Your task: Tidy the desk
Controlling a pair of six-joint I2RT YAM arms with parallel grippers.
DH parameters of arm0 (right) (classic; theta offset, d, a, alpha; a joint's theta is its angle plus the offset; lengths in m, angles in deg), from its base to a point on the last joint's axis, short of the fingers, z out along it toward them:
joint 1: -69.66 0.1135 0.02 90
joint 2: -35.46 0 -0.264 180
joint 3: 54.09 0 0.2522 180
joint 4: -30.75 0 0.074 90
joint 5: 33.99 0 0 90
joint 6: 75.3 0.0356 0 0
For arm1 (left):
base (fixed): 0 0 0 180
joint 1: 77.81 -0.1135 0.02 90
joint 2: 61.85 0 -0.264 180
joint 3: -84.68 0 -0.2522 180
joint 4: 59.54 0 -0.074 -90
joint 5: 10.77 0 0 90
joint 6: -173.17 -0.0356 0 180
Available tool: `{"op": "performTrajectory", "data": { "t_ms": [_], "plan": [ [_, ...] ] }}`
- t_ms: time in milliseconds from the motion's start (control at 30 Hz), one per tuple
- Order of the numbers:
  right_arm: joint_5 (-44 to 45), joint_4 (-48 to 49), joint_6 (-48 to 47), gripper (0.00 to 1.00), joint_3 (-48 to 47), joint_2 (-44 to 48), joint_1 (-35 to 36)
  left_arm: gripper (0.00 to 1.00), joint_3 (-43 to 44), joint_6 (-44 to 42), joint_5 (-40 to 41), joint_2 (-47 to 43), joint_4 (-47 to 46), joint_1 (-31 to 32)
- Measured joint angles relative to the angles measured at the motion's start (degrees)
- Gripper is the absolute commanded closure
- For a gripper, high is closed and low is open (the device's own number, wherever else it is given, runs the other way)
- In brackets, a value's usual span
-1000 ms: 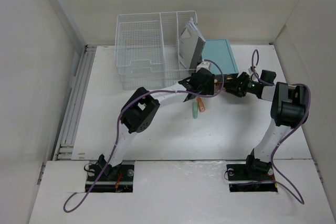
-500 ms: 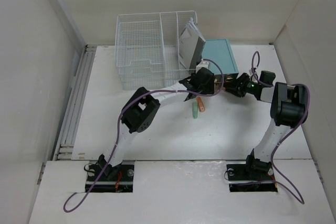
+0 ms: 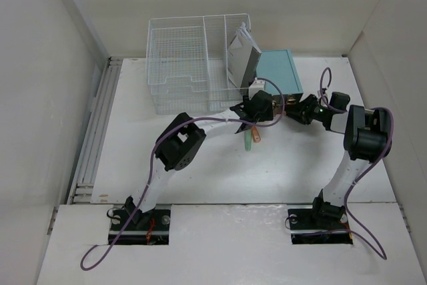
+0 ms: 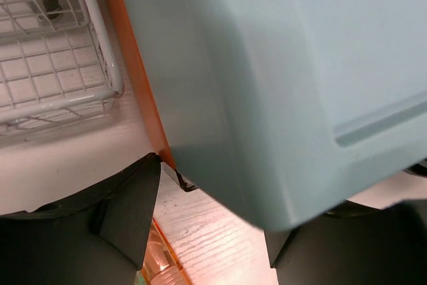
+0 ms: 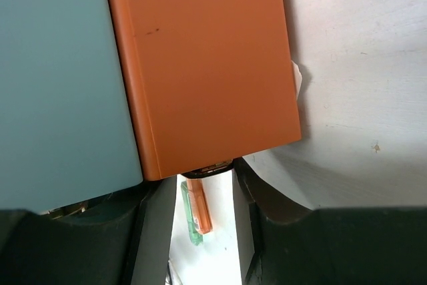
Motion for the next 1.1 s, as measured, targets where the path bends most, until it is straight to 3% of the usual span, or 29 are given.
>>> {"op": "performTrajectory", "data": {
  "t_ms": [700,933,1100],
  "plan": [
    [-3.3,1.9,-3.4,0.91,3.1,0.5,-1.6,0.47,-3.3,-0.3,10.6,-0.1,-7.2,2.3],
    [-5.3,-7.5,-11.9,0.91,3.5,2.9,-2.8,0.47,-3.5,-0.4,11.3,-0.1,-7.7,2.4],
    [-7.1,-20.5,-22.8,0.91,3.0,4.9,-3.9,0.47,-3.9,-0.4,11.8,-0.1,-8.2,2.5]
  ]
}}
